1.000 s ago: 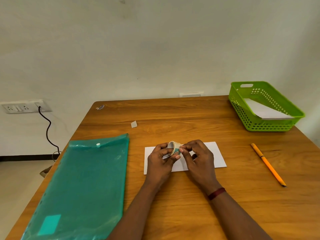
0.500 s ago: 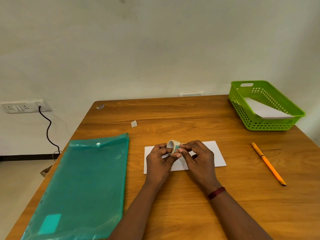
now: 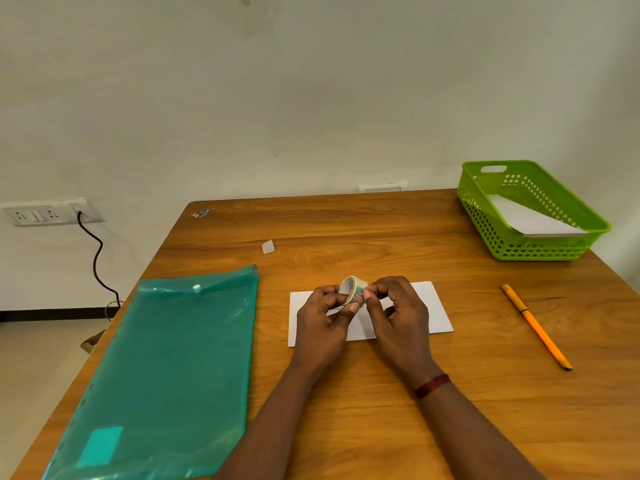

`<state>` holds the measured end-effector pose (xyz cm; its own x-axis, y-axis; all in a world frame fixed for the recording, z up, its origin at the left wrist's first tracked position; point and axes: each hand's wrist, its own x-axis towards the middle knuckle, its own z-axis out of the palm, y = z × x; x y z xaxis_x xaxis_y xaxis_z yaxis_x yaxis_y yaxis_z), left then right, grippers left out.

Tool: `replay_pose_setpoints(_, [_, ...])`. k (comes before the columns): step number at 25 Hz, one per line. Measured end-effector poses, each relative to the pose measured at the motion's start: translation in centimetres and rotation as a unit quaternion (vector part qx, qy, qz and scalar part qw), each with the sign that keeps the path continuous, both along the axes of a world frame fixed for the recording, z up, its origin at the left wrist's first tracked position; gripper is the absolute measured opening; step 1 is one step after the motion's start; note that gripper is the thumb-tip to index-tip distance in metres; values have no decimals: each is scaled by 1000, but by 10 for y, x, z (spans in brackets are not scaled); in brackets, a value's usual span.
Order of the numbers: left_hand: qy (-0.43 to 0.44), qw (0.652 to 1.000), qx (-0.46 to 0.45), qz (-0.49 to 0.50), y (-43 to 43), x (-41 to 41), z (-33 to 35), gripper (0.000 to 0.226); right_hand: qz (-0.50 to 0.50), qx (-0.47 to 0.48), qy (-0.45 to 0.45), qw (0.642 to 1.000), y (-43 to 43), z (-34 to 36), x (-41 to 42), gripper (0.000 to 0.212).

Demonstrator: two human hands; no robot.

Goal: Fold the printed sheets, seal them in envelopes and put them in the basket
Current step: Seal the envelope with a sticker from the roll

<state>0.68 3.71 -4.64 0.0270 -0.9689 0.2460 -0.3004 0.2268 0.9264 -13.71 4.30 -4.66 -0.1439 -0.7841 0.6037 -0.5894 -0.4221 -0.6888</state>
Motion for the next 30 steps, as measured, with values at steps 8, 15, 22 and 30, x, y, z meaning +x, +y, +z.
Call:
replay_pose_setpoints(8, [-28,999,-6,17,0,-2,-1,17,-6,-13,24,1000,-1,-1,2,5])
replay_pose_setpoints(15, [-7,1000,-14,11,0,-2,-1,13,-3,-17,27,999,3,0,2,7])
replay_pose_setpoints(22, [-3,1000,9,3,0,-2,-1,13,20,-24,-1,1000,7,2,2,5])
replay_pose_setpoints(30, [-17,999,-29,-24,3,-4,3,8,17,40,-123,991,4,5,-1,26])
